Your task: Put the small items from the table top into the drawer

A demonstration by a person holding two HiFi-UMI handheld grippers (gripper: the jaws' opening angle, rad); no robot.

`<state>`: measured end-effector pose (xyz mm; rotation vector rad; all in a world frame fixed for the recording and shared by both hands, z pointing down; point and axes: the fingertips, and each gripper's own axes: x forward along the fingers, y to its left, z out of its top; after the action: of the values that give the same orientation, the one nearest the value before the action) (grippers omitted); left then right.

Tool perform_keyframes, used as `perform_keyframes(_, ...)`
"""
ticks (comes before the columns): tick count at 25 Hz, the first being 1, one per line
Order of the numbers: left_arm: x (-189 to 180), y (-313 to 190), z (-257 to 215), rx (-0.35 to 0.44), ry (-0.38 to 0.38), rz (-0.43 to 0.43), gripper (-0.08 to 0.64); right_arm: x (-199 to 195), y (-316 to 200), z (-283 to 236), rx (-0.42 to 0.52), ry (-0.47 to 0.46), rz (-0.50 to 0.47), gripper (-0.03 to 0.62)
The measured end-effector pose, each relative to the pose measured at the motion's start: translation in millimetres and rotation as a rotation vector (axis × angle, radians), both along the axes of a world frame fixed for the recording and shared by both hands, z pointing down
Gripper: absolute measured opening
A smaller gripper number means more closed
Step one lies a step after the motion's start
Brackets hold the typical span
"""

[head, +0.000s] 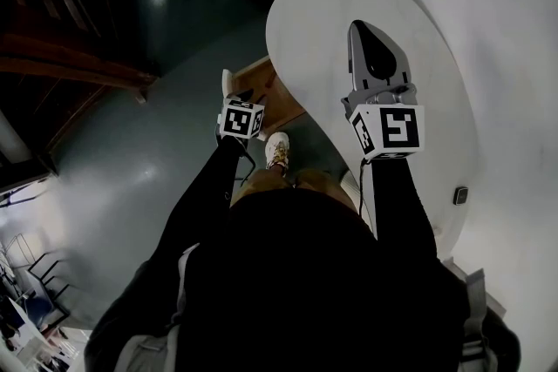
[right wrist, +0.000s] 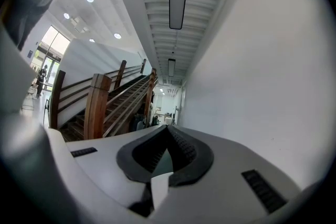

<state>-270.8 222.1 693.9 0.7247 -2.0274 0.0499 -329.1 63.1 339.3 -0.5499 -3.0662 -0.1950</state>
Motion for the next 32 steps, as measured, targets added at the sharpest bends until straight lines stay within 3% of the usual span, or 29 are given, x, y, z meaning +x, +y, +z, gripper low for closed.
perform_keyframes(4, -5.9, -3.8, -12.7, 0.0, -0.046, 0.014, 0.167, 3.1, -5.9, -1.0, -0.007, -0.005, 0.01, 0.026)
perform_keyframes(7, -17.4, -11.3, -44.4, 0.018, -0.136, 0.035, 0.167, 6.3, -12.2, -3.5, -0.013, -0.015, 0.022, 0.026)
perform_keyframes(15, -62.5, -42.1, -202.3, 0.132, -0.543, 0.054, 0.167, 21.8, -41.5, -20.3, -0.026, -0.071, 0.074, 0.026)
perform_keyframes(20, -63.9, -68.2, -300.8, 0.233, -0.721, 0.09, 0.166, 34.7, -60.3, -41.8, -0.04, -0.108, 0.119, 0.026)
perform_keyframes(24, -55.8, -81.4, -371.3, 0.233, -0.957, 0.075, 0.166, 49.6, -81.4, -60.2, -0.063, -0.186, 0.159, 0.026)
perform_keyframes(26, -50.2, -91.8, -386.3, 0.229, -1.002, 0.102, 0.166, 56.4, -91.1, -61.2, -0.064, -0.178, 0.183, 0.026)
perform_keyframes(32, -30.0, -145.7, -399.7, 0.291, -0.997, 0.218, 0.166, 87.3, -125.5, -64.0, -0.039, -0.174, 0.257, 0.026)
